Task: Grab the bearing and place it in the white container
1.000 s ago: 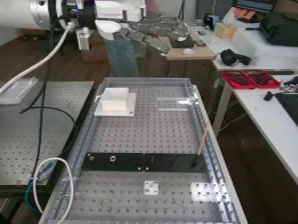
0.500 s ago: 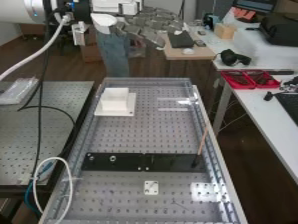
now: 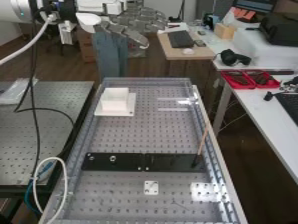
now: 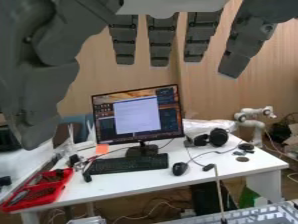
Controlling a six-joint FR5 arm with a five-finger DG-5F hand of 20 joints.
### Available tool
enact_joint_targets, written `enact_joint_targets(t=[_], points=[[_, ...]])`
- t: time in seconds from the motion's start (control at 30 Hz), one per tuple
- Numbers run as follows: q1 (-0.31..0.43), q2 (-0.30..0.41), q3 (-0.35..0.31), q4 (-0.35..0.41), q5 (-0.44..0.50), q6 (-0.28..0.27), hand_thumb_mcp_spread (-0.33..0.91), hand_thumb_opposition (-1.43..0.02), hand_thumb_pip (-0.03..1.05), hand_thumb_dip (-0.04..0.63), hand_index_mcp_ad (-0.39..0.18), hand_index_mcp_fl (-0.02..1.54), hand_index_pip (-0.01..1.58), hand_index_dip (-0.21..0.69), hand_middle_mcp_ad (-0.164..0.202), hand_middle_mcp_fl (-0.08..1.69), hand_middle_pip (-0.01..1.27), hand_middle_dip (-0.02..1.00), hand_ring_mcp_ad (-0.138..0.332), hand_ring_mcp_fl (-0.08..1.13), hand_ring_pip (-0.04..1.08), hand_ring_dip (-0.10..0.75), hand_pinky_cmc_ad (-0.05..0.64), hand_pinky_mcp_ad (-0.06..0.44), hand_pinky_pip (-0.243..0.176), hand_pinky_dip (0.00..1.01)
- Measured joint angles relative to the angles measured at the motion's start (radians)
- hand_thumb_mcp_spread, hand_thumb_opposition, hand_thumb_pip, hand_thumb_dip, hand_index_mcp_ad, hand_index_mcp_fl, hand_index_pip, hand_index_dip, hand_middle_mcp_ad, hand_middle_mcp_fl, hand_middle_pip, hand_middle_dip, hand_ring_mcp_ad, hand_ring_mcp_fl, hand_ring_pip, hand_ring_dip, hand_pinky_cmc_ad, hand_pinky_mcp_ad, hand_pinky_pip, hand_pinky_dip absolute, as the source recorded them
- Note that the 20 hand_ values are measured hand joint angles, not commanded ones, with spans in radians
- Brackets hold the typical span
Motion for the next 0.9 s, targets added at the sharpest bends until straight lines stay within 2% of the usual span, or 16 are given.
enact_joint_targets(t=[0.47, 0.9], points=[[-0.008, 0.031, -0.022, -0.002, -0.009, -0.005, 0.27, -0.7, 0.45, 0.131, -0.106, 0.05, 0.1, 0.243, 0.051, 0.01, 0.13, 0.2, 0.129, 0.0, 0.09, 0.087, 0.414, 0.295, -0.089, 0.32], [-0.042, 0.011, 0.013, -0.009, -0.063, -0.025, 0.27, -0.7, 0.45, 0.131, -0.106, 0.05, 0.1, 0.243, 0.051, 0.01, 0.13, 0.2, 0.129, 0.0, 0.09, 0.087, 0.414, 0.295, -0.089, 0.32]])
